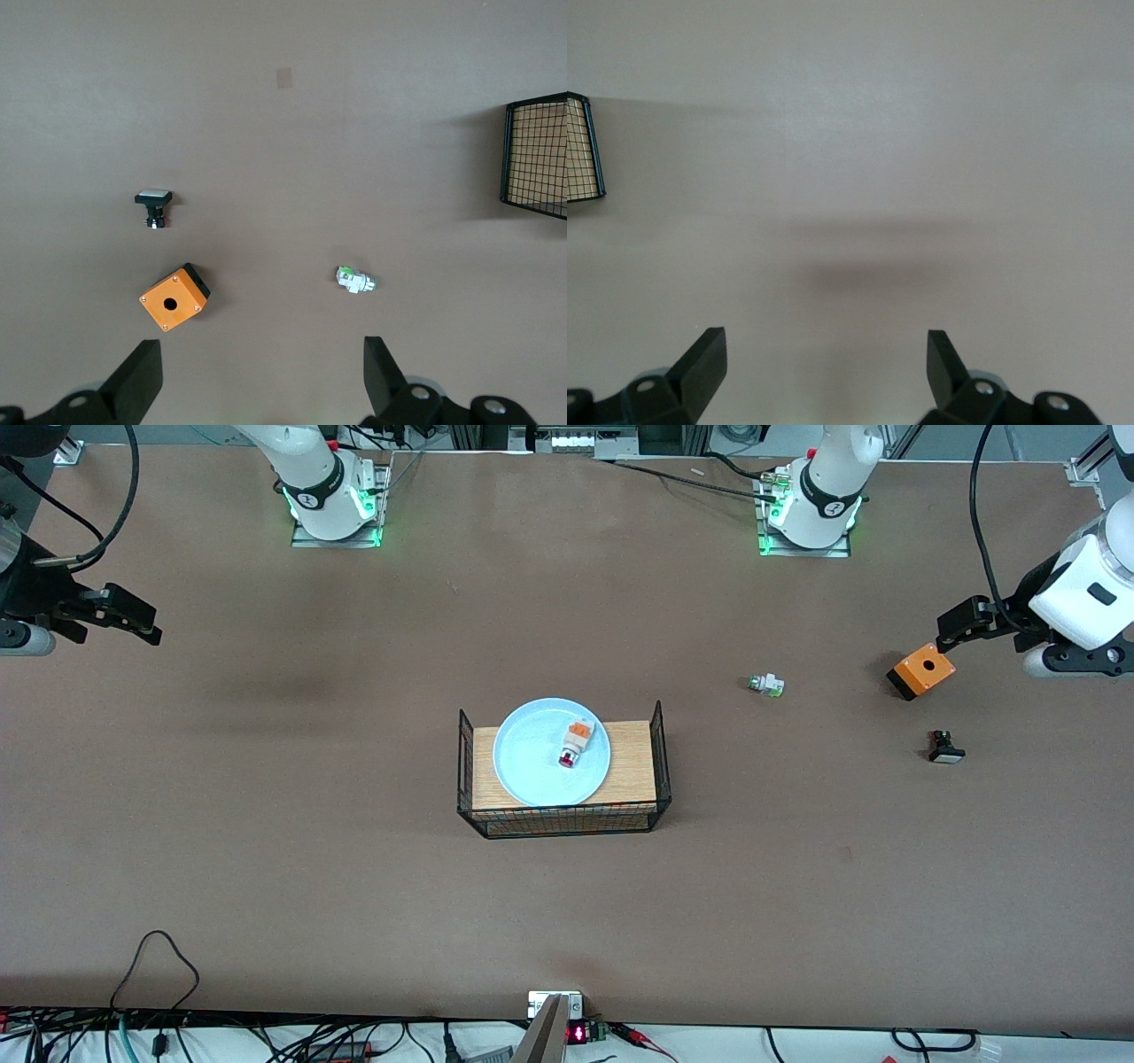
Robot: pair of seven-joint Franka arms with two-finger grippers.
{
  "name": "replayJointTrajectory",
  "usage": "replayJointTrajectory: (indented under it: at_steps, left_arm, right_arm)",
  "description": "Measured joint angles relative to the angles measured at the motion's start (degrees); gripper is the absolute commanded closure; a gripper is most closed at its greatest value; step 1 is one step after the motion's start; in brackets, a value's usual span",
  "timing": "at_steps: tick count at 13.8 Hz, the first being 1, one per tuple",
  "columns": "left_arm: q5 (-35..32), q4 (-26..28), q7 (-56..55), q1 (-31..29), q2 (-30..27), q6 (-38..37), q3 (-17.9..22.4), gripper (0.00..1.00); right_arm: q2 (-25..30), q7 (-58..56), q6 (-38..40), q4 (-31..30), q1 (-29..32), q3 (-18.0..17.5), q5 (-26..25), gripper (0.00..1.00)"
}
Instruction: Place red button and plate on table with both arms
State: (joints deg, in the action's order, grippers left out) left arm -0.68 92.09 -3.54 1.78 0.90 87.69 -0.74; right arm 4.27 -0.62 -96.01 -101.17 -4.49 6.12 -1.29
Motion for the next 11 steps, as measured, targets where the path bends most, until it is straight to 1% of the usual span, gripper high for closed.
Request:
replayJointTrajectory:
  at_steps: [8, 10, 11]
  left_arm:
    - [0.08, -0.12, 0.12, 0.32, 0.00, -0.68, -0.23, 0.00]
    - [1.18, -0.24, 0.11, 1.39, 0.06, -1.99, -1.07, 0.00]
    - [2.34, -0.45, -0.19, 2.35, 0.24, -2.33, -2.18, 0.00]
  right_arm:
    - [0.00, 0.08, 0.31, 0.22, 0.01, 0.01, 0.00, 0.00]
    - [0.00, 0.09, 0.33, 0.24, 0.01, 0.01, 0.00, 0.00]
    - [0.00, 0.08, 0.33, 0.26, 0.02, 0.01, 0.00, 0.00]
